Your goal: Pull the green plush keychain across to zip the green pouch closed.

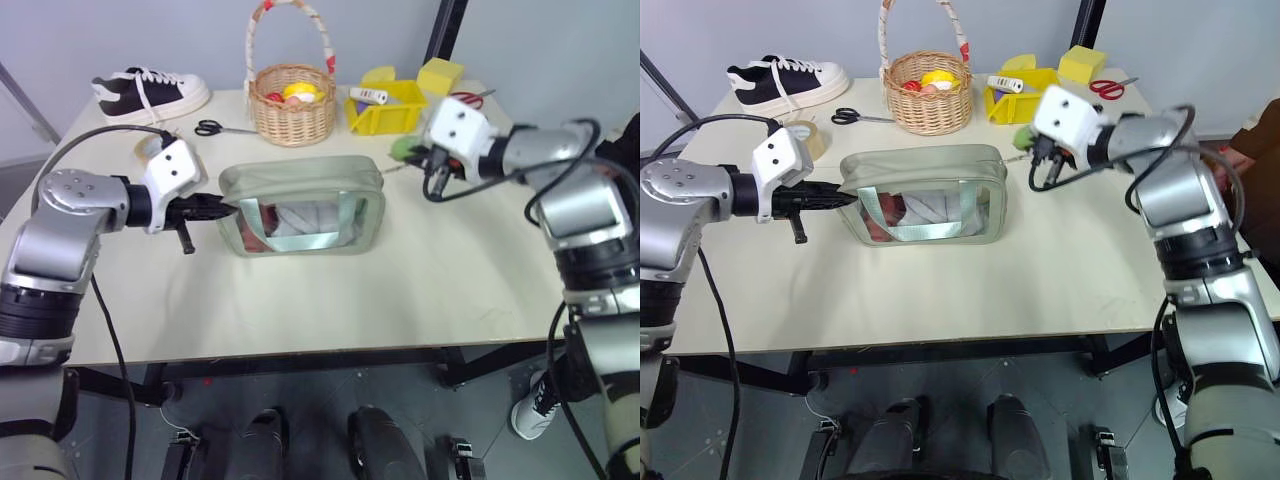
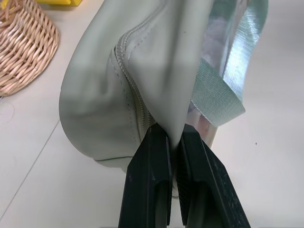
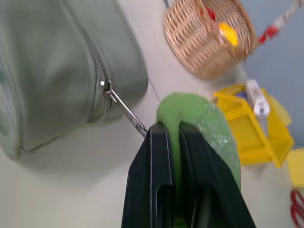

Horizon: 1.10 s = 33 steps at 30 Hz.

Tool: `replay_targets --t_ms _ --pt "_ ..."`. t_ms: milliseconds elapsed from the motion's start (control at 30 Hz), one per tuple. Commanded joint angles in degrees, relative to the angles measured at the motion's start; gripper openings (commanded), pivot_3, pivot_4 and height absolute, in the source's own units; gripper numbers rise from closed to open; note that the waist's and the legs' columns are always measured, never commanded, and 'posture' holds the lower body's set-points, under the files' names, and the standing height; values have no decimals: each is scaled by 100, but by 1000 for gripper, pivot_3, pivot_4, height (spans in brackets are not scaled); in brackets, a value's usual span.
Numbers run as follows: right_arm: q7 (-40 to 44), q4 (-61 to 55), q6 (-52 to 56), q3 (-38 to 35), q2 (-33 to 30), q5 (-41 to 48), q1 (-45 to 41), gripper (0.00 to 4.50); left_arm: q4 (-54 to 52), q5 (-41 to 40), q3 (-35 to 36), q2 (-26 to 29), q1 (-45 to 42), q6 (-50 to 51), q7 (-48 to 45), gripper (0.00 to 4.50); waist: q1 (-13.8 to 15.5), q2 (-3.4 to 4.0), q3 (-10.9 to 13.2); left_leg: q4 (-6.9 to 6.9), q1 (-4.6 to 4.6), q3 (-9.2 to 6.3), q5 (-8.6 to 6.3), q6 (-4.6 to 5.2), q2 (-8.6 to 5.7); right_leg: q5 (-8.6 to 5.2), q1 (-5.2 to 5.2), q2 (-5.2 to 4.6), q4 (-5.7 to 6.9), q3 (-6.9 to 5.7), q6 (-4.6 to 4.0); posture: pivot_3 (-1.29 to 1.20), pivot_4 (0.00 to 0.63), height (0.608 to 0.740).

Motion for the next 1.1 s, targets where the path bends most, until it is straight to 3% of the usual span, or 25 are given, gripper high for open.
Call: replay_targets --t_ms 33,167,333,500,633,667,733,900,933,1100 --pt "-506 267 53 -363 -35 -122 327 36 -41 31 64 87 43 43 28 0 -2 0 0 1 0 2 0 0 -1 0 0 -2 0 1 0 0 150 740" --pt "-1331 610 834 -1048 1160 702 920 36 -17 42 39 63 21 50 58 0 -21 -7 -5 -4 16 1 0 0 3 0 12 5 4 1 0 0 150 740" --pt "-1948 526 1489 -1727 2146 1421 948 36 -95 30 27 55 43 90 84 0 -25 -6 -4 -3 25 -2 0 0 4 1 20 7 7 2 -1 0 150 740" --pt "-2027 301 2131 -1903 2423 1879 950 36 -96 37 13 39 16 83 105 0 -26 -5 -4 -4 26 -2 0 1 4 1 20 8 7 1 -1 0 150 740" --pt "-1814 113 2095 -1898 1950 1894 740 36 -58 42 75 -16 -23 -10 211 0 -24 -2 -2 -5 27 -2 0 1 4 1 20 9 7 2 -1 0 150 740" --pt "-1581 53 2059 -1857 1678 1894 640 768 -29 -27 144 -47 -65 26 232 778 -17 -1 -2 -4 26 0 0 1 3 1 19 7 6 2 -1 0 150 740" --pt "-1091 -45 2008 -1753 1160 1921 448 1583 49 -211 299 -78 -163 188 222 1550 8 6 3 -2 22 1 0 1 -1 0 19 4 5 2 0 0 150 740" --pt "412 -414 2380 -1633 -69 2481 -145 4294 428 -684 710 176 -472 620 -74 4146 -44 7 5 -7 6 1 -1 4 5 -1 0 8 0 -1 1 0 150 740" --pt "628 -508 2507 -1609 -217 2611 -224 4500 416 -788 774 220 -496 724 -128 4467 -54 7 5 -11 6 2 -3 7 7 -1 -2 10 -3 -1 1 0 150 740" --pt "974 -1015 2986 -1543 -472 3009 -419 4500 380 -1028 1048 321 -493 1025 5 4467 -34 7 5 -9 9 7 -6 13 11 -2 1 12 -4 2 1 0 150 740"
